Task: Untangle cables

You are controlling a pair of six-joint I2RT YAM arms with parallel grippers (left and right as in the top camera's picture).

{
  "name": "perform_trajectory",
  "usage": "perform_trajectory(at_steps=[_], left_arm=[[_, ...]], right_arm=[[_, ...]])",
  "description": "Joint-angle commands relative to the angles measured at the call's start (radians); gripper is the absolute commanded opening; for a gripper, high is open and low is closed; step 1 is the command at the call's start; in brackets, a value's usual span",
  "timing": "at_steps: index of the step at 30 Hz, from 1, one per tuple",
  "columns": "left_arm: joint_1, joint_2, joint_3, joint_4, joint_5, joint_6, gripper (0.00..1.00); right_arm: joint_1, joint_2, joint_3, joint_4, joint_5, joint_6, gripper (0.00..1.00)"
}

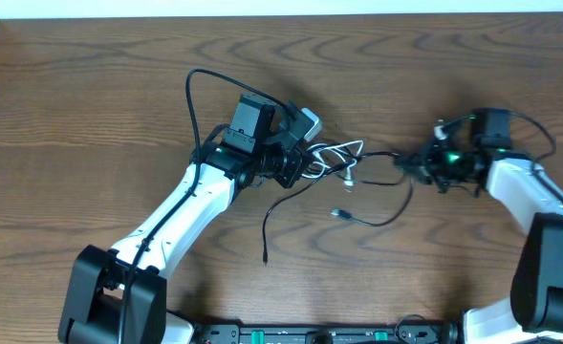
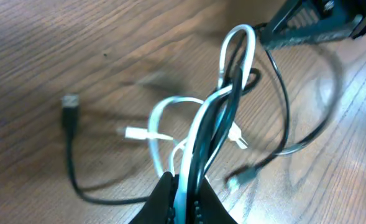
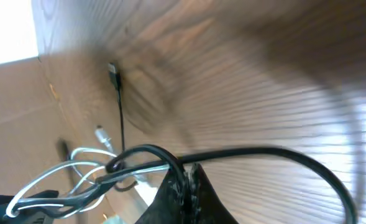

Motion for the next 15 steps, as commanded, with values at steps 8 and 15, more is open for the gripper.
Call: perform_trajectory(at_steps=[8, 15], left_arm=[[0.005, -0.003, 0.011, -0.011, -0.082, -0.006, 0.07], [0.005, -0.003, 0.011, -0.01, -0.075, -0.01, 0.08]], right_arm=[[-0.272, 0.001, 0.0, -0.035, -0.079, -0.164, 0.01], [-0.253, 0.002, -0.001, -0.136, -0.08, -0.169, 0.48]])
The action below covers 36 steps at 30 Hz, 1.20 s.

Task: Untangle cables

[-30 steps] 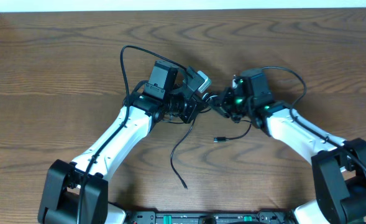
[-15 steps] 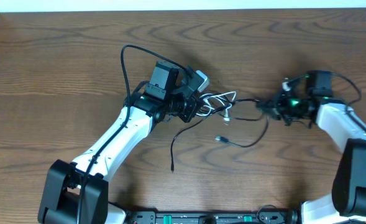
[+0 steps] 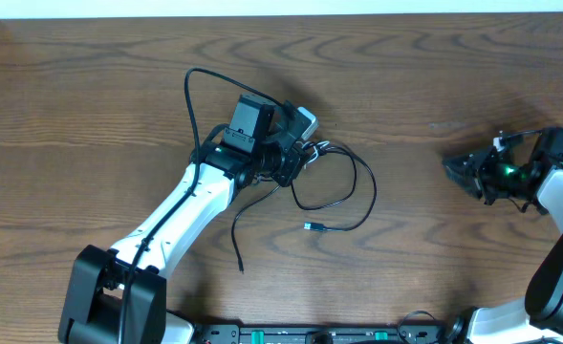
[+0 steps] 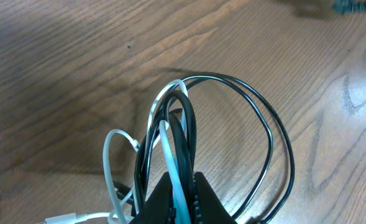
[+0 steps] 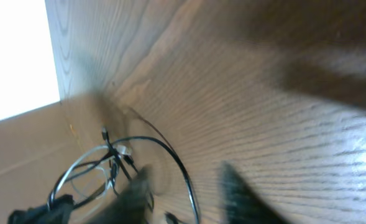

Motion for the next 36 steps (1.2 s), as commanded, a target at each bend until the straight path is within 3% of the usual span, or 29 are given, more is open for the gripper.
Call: perform_trajectory(at_steps=[1, 7, 13, 17, 20, 22, 27, 33, 36], left_arm=[[0.004, -0.003, 0.011, -0.001, 0.0, -0.009, 0.08], [0.004, -0.003, 0.011, 0.034, -0.001, -0.097, 0.08], [0.004, -0.004, 0.011, 0.157, -0.001, -0.363, 0.07], [0.004, -0.004, 0.011, 0.212, -0.001, -0.495, 0.08], [0.004, -0.004, 0.011, 0.24, 0.04, -0.526, 0.07], [0.005, -0.005, 0.011, 0.272, 0.13, -0.526, 0.08], [0.017, -0.012, 0.012, 0.313, 0.277, -0.526, 0.08], [0.084, -0.024, 0.013, 0.313, 0.431, -0.544, 0.07], [0.118, -0.024, 0.013, 0.313, 0.515, -0.544, 0.07]], right_arm=[[0.042, 0.002, 0.0, -0.038, -0.024, -0.026, 0.49], [0.218, 0.002, 0.0, -0.024, -0.024, -0.032, 0.56], [0.431, 0.002, 0.0, 0.064, 0.02, 0.055, 0.64], [0.534, 0.003, 0.0, 0.151, 0.088, 0.096, 0.64], [0.577, 0.003, 0.0, 0.188, 0.186, 0.134, 0.62], [0.596, 0.003, 0.0, 0.2, 0.35, 0.164, 0.56], [0.599, 0.003, 0.0, 0.251, 0.49, 0.2, 0.4], [0.56, 0.003, 0.0, 0.291, 0.706, 0.173, 0.13], [0.536, 0.003, 0.0, 0.29, 0.8, 0.151, 0.1]])
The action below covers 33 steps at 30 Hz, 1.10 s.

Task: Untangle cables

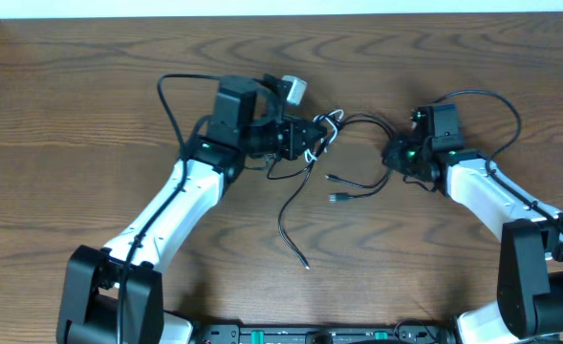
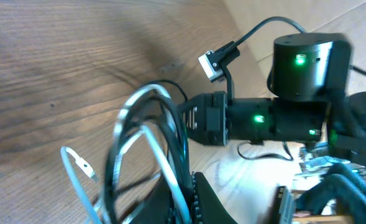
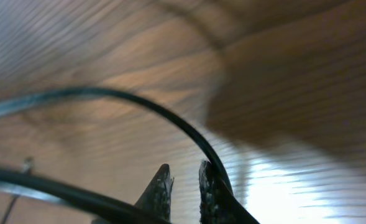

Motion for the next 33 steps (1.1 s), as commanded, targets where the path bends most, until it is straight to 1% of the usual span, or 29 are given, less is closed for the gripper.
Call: perform_trajectory(at_steps=[1, 2, 3, 4, 5, 6, 8, 10, 11, 12, 13, 14, 18, 22, 24, 27, 29, 33], left_arm=[[0.043, -0.024, 0.013, 0.009, 0.172, -0.009, 0.08], [0.048, -0.024, 0.013, 0.008, 0.195, -0.009, 0.07], [0.051, -0.024, 0.013, 0.008, 0.211, -0.01, 0.08], [0.05, -0.024, 0.013, 0.008, 0.221, -0.009, 0.07], [0.05, -0.024, 0.013, 0.008, 0.228, -0.009, 0.07], [0.05, -0.024, 0.013, 0.008, 0.228, -0.009, 0.08], [0.05, -0.024, 0.013, 0.008, 0.227, -0.009, 0.07], [0.05, -0.024, 0.013, 0.008, 0.228, -0.009, 0.08], [0.05, -0.024, 0.013, 0.009, 0.237, -0.008, 0.07], [0.05, -0.024, 0.013, 0.015, 0.261, -0.009, 0.08], [0.05, -0.024, 0.013, 0.02, 0.285, -0.009, 0.07], [0.05, -0.024, 0.013, 0.024, 0.306, -0.009, 0.07], [0.043, -0.024, 0.013, 0.028, 0.359, -0.049, 0.07], [0.037, -0.024, 0.013, 0.032, 0.367, -0.116, 0.08], [0.037, -0.024, 0.013, 0.056, 0.372, -0.181, 0.07], [0.037, -0.024, 0.013, 0.113, 0.436, -0.244, 0.07], [0.037, -0.024, 0.013, 0.144, 0.463, -0.292, 0.07], [0.028, -0.024, 0.013, 0.148, 0.463, -0.312, 0.08]], right_arm=[[-0.031, 0.003, 0.0, 0.0, 0.181, -0.025, 0.12], [-0.038, 0.003, 0.0, -0.001, 0.187, -0.025, 0.18], [-0.045, 0.003, 0.001, 0.0, 0.164, -0.042, 0.25], [-0.049, 0.002, 0.002, 0.003, 0.138, -0.068, 0.29], [-0.056, -0.001, 0.003, 0.006, 0.097, -0.116, 0.44], [-0.071, -0.019, 0.014, 0.005, -0.068, -0.244, 0.55], [-0.092, -0.066, 0.03, 0.006, -0.371, -0.385, 0.58], [-0.109, -0.126, 0.036, 0.02, -0.608, -0.5, 0.61], [-0.114, -0.146, 0.036, 0.025, -0.645, -0.521, 0.63], [-0.117, -0.169, 0.036, 0.029, -0.661, -0.534, 0.66], [-0.116, -0.191, 0.036, 0.029, -0.66, -0.544, 0.73], [-0.115, -0.201, 0.036, 0.029, -0.661, -0.552, 0.77], [-0.087, -0.21, 0.036, 0.048, -0.686, -0.598, 0.82], [-0.037, -0.209, 0.035, 0.066, -0.687, -0.693, 0.86], [-0.013, -0.209, 0.032, 0.063, -0.687, -0.743, 0.85], [0.014, -0.208, 0.032, 0.07, -0.686, -0.8, 0.83], [0.028, -0.203, 0.032, 0.089, -0.686, -0.803, 0.81], [0.053, -0.187, 0.032, 0.143, -0.685, -0.802, 0.77]])
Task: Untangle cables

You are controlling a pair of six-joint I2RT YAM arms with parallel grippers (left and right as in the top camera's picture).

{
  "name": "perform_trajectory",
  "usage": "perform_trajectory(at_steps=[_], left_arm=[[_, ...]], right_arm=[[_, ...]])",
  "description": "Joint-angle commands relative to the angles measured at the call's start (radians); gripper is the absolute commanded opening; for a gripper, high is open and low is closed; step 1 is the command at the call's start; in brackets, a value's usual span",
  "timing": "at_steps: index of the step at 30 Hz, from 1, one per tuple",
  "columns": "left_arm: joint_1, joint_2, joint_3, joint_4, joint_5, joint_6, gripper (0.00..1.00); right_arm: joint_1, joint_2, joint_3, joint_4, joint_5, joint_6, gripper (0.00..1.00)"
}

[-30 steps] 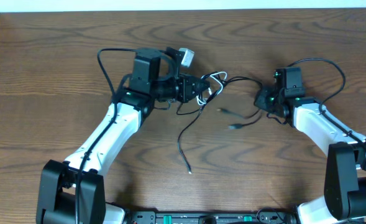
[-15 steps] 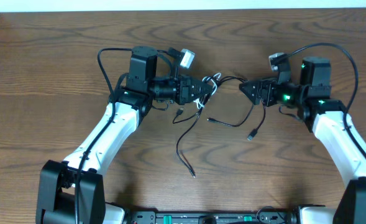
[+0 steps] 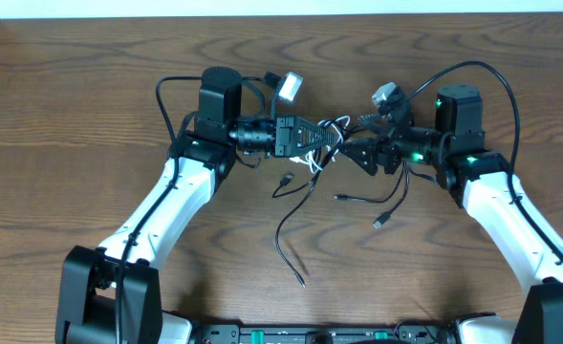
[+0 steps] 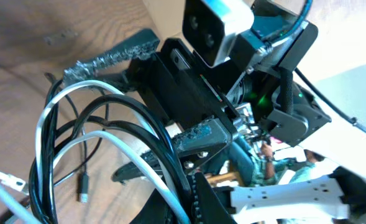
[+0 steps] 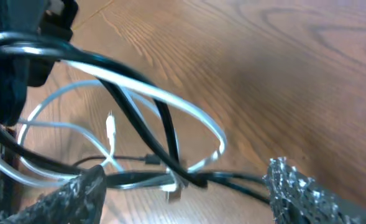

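A knot of black and white cables (image 3: 330, 131) hangs between the two arms above the wooden table (image 3: 90, 67). My left gripper (image 3: 317, 137) is shut on the bundle; in the left wrist view white and black strands (image 4: 108, 121) run into its shut fingers (image 4: 186, 199). My right gripper (image 3: 359, 153) faces it, open, with its fingers (image 5: 297, 186) on either side of a black strand and loops (image 5: 164, 102). Loose ends trail down to the table: a long black tail (image 3: 286, 239) and a plug (image 3: 381, 222).
The arms' own black supply cables arch over each wrist (image 3: 482, 72) (image 3: 166, 91). A cardboard wall stands at the far left edge. The robot base (image 3: 310, 334) runs along the near edge.
My right gripper was nearly shut beside a black strand to the right of the bundle; now it is open and close against the bundle. The left gripper has shifted slightly right, still holding.
First both grippers held cables, with a black strand stretched between them. Then the right gripper was far to the right, open and empty, and the strand hung in loops from the left gripper. Later the right was back by the bundle, and now stands open around it.
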Motion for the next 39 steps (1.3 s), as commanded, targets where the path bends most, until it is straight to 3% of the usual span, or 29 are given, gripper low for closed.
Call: perform_trajectory(at_steps=[1, 6, 10, 11, 12, 13, 16, 19, 22, 24, 26, 31, 39], left_arm=[[-0.015, -0.024, 0.013, 0.009, 0.046, -0.043, 0.07], [-0.048, -0.024, 0.013, 0.016, 0.046, -0.055, 0.08], [-0.058, -0.024, 0.013, 0.017, 0.046, -0.055, 0.07], [-0.058, -0.024, 0.013, 0.017, 0.045, -0.055, 0.08], [-0.058, -0.024, 0.013, 0.02, 0.045, -0.054, 0.07], [-0.058, -0.024, 0.013, 0.02, 0.04, -0.053, 0.07], [-0.055, -0.024, 0.013, 0.02, 0.009, -0.049, 0.1], [-0.055, -0.024, 0.013, 0.019, -0.049, -0.046, 0.5], [-0.055, -0.024, 0.013, 0.019, -0.065, 0.011, 0.7], [-0.055, -0.024, 0.013, 0.018, -0.065, 0.042, 0.68], [-0.055, -0.024, 0.013, 0.015, -0.065, 0.049, 0.57], [-0.047, -0.023, 0.013, -0.014, -0.1, 0.09, 0.57], [-0.04, -0.022, 0.013, -0.295, -0.492, 0.139, 0.57]], right_arm=[[0.029, 0.026, 0.005, 0.039, -0.01, -0.026, 0.77], [0.042, 0.04, 0.005, 0.066, 0.048, 0.0, 0.71], [0.042, 0.04, 0.005, 0.084, 0.1, 0.013, 0.54], [0.042, 0.04, 0.005, 0.084, 0.149, 0.03, 0.42], [0.042, 0.04, 0.005, 0.084, 0.206, 0.05, 0.18], [0.042, 0.04, 0.005, 0.082, 0.266, 0.086, 0.01], [0.04, 0.04, 0.005, 0.081, 0.29, 0.135, 0.01], [0.039, 0.04, 0.005, 0.08, 0.29, 0.158, 0.01], [0.037, 0.04, 0.005, 0.077, 0.29, 0.169, 0.01], [0.032, 0.04, 0.005, 0.077, 0.29, 0.195, 0.01], [0.021, 0.04, 0.005, 0.078, 0.29, 0.246, 0.01], [-0.019, 0.04, 0.005, 0.074, 0.279, 0.316, 0.01], [-0.039, 0.04, 0.005, 0.074, 0.203, 0.318, 0.01]])
